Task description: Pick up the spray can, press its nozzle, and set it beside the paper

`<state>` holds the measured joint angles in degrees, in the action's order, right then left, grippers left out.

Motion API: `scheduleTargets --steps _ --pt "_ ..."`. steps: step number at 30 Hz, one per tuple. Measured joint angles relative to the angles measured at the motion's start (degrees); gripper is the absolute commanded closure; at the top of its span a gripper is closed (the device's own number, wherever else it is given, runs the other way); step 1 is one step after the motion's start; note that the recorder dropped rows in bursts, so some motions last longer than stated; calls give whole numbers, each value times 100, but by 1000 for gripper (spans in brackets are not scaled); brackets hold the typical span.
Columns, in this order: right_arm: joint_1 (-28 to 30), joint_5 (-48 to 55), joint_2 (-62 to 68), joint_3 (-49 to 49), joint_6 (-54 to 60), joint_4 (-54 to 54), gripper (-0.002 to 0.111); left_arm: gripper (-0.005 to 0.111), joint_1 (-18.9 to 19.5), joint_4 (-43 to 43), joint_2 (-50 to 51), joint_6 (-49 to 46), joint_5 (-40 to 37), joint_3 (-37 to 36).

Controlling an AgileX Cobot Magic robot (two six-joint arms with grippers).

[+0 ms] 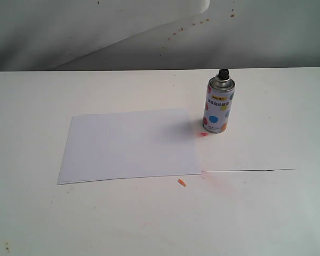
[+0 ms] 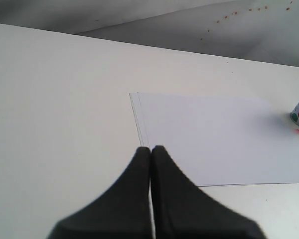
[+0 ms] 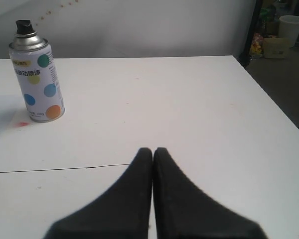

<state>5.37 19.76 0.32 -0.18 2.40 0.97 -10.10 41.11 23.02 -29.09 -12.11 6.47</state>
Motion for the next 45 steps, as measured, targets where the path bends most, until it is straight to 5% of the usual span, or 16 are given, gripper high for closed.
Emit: scheduleTargets --steps 25,35,45 --pt "0 10 0 0 0 0 108 107 0 -490 -630 -494 111 -132" --pt "0 10 0 0 11 0 108 107 0 -3531 -1895 2634 -157 -611" --pt "0 10 0 0 11 0 108 107 0 -3828 -2276 2999 -737 -621"
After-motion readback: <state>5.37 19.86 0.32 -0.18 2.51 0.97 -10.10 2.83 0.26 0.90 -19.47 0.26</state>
